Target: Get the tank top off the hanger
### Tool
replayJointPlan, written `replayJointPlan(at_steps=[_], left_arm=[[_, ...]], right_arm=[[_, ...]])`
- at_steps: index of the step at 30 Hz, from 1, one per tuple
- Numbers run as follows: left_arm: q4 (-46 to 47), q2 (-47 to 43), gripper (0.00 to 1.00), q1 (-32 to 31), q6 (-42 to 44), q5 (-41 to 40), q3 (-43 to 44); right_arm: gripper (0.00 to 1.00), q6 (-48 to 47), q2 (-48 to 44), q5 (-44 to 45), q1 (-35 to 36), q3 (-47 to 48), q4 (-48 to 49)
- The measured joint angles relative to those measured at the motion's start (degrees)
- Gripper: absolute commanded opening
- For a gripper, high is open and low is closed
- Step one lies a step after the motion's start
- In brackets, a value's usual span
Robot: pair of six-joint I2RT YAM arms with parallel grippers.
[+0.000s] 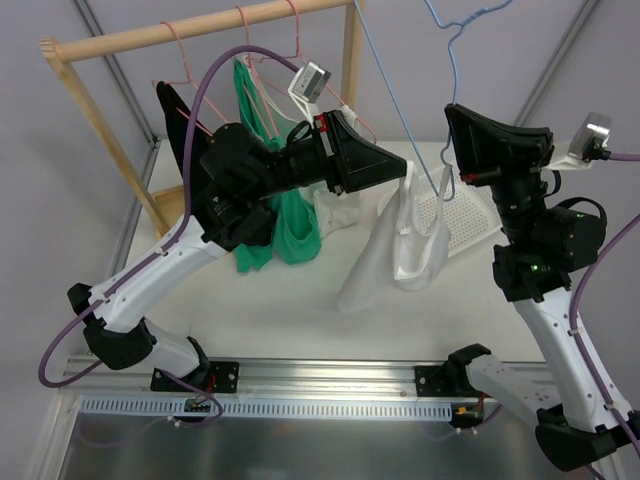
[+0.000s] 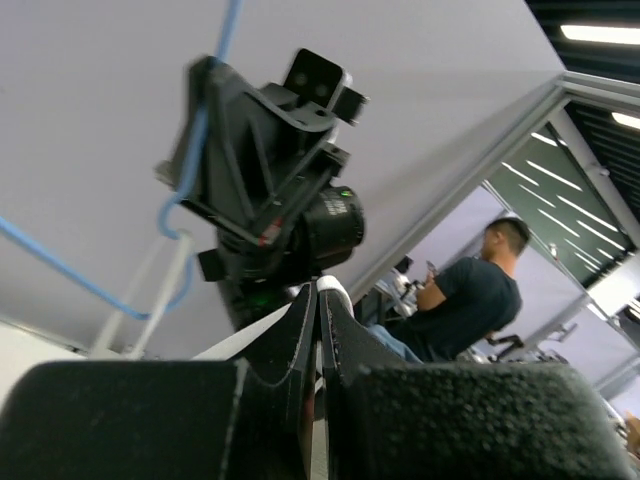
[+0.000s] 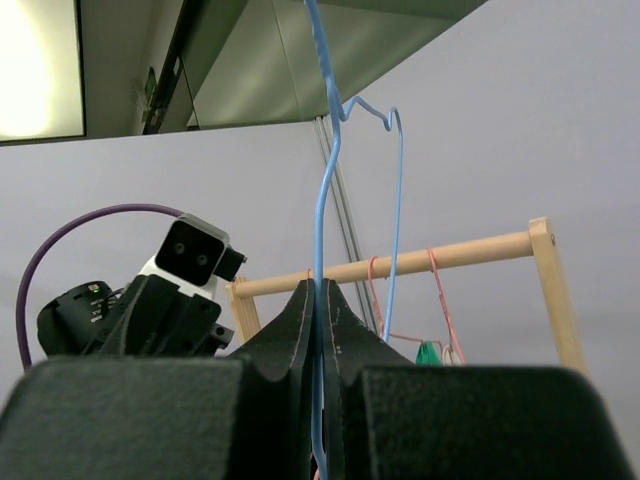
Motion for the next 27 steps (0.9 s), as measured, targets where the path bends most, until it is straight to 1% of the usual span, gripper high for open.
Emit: replayJointPlan(at_steps=[5, 12, 15, 17, 19, 23, 25, 27], left_arm=[[0.87, 2.91, 0.00, -2.08, -3.87, 3.19, 5.11], [5.81, 7.96, 0.00, -5.84, -11.82, 5.90, 14.40], [6.69, 7.52, 0.00, -6.10, -12.68, 7.23, 13.81], [6.84, 4.76, 0.00, -6.05, -12.22, 7.19, 8.87], [6.14, 0.70, 0.00, -5.62, -11.30, 6.78, 1.44], [2.60, -6.84, 0.00, -3.21, -9.38, 5.42, -11.54], [-0.68, -9.18, 0.00, -1.97, -7.30, 4.02, -14.53], [-3.85, -10.60, 0.00, -1.11, -4.59, 2.80, -15.06]], right_arm=[[0.00, -0.09, 2.84, 1.62, 0.04, 0.00, 6.67], [0.00, 2.12, 6.86, 2.56, 0.07, -0.07, 16.39], [0.00, 3.28, 8.07, 3.08, 0.07, 0.22, 17.79], [0.00, 3.56, 8.35, 3.67, 0.07, 1.01, 17.35], [0.00, 2.84, 8.22, 4.31, 0.07, 3.10, 12.87], [0.00, -2.12, 7.37, 4.09, 0.07, 11.34, -2.93], [0.00, -5.05, 5.16, 3.98, 0.07, 12.85, -10.03], [0.00, -7.61, 2.49, 4.04, 0.11, 12.72, -15.69]])
